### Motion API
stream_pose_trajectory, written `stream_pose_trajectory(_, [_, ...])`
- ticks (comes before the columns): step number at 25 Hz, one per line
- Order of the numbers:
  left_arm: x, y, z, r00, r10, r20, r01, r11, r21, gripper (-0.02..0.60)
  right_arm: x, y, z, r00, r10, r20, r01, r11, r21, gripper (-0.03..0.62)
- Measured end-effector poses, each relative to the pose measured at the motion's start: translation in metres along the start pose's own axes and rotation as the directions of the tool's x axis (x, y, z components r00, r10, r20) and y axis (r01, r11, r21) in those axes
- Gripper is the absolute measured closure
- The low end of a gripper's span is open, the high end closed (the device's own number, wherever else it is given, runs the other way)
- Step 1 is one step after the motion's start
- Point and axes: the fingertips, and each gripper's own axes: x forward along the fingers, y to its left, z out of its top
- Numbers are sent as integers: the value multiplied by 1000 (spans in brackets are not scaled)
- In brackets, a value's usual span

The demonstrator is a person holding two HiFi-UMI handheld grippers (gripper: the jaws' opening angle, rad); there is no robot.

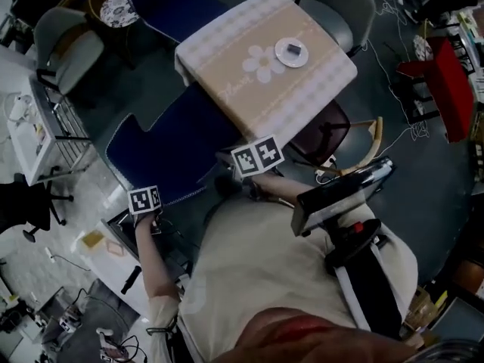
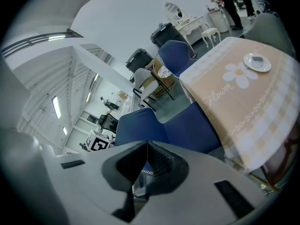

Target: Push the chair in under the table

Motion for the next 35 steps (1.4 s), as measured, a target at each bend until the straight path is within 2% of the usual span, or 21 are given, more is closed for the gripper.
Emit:
stream_pose_trajectory(10, [3, -21, 5, 1000, -16, 21, 17, 999, -42, 446, -13, -10, -1, 1000, -5, 22, 4, 1000, 25, 582])
stream_pose_trajectory(16, [6, -27, 7, 1000, -1, 18, 3, 997, -73, 446, -22, -19, -1, 999, -21, 40, 20, 999, 34, 582])
stream_pose_trajectory(26, [10, -49, 16, 999, -16, 34, 19, 996, -89, 446, -27, -20, -4, 999, -33, 29, 32, 999, 25, 582])
stream_pose_trajectory(35, [16, -62, 33, 999, -10, 44, 15, 995, -96, 446, -48, -29, 3, 996, -45, 73, 43, 999, 33, 582])
